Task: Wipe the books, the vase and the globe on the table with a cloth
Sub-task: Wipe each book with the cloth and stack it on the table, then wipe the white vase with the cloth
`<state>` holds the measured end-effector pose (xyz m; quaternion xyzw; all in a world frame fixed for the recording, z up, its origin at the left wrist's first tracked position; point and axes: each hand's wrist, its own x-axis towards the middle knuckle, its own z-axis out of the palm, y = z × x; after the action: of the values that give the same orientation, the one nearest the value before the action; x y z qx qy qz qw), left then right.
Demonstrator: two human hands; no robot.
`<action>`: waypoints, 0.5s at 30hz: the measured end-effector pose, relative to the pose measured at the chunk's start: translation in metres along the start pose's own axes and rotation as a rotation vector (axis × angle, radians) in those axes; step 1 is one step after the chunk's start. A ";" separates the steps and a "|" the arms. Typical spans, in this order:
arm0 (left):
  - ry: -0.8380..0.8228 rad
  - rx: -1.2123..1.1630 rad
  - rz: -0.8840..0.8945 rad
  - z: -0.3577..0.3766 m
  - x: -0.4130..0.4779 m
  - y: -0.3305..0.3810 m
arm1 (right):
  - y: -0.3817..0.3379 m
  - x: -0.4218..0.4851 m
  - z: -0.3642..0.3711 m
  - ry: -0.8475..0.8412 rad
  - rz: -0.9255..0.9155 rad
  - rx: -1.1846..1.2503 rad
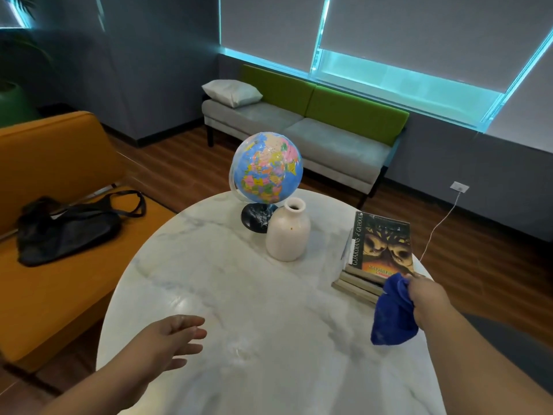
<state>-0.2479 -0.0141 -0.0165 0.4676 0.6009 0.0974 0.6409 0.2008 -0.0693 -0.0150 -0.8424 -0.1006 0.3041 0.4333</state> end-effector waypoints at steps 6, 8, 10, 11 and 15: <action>-0.006 0.013 -0.004 0.003 0.002 0.000 | 0.002 0.001 0.004 0.053 -0.020 -0.040; -0.009 0.020 0.016 0.004 0.002 0.001 | 0.002 0.002 0.004 0.045 0.040 -0.123; -0.014 0.018 0.040 0.004 0.002 0.002 | 0.000 0.004 0.004 0.057 0.080 -0.114; -0.016 0.020 0.050 0.004 0.002 0.003 | 0.002 0.006 0.003 0.063 0.093 -0.092; -0.008 0.040 0.104 0.004 0.003 0.009 | 0.018 0.004 -0.002 0.060 0.247 0.097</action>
<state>-0.2402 -0.0089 -0.0131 0.5112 0.5751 0.1168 0.6279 0.2041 -0.0798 -0.0301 -0.8352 0.0319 0.3342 0.4355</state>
